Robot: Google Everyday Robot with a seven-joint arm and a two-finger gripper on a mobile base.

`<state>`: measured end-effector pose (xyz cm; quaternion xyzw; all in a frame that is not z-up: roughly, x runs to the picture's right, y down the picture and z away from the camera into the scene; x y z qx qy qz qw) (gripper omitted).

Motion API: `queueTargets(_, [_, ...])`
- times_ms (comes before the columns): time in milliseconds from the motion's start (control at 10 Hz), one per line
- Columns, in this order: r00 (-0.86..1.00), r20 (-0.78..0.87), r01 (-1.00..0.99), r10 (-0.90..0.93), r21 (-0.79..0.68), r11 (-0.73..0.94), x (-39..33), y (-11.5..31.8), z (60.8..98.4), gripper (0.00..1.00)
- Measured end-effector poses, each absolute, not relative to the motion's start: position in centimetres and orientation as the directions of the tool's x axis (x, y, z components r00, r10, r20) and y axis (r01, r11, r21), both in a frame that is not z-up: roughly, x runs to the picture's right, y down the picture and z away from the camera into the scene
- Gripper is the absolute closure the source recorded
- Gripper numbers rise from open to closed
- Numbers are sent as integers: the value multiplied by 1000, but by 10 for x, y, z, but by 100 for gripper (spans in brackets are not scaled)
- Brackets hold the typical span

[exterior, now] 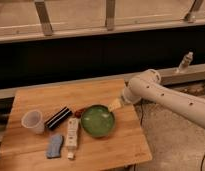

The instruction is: Place the ceramic cup in the ceramic bowl

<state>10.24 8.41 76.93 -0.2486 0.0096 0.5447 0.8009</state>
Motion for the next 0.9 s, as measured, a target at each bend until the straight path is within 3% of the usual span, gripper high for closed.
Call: queueTargets(900, [407, -286, -877, 868, -388, 283, 102, 84, 769, 20])
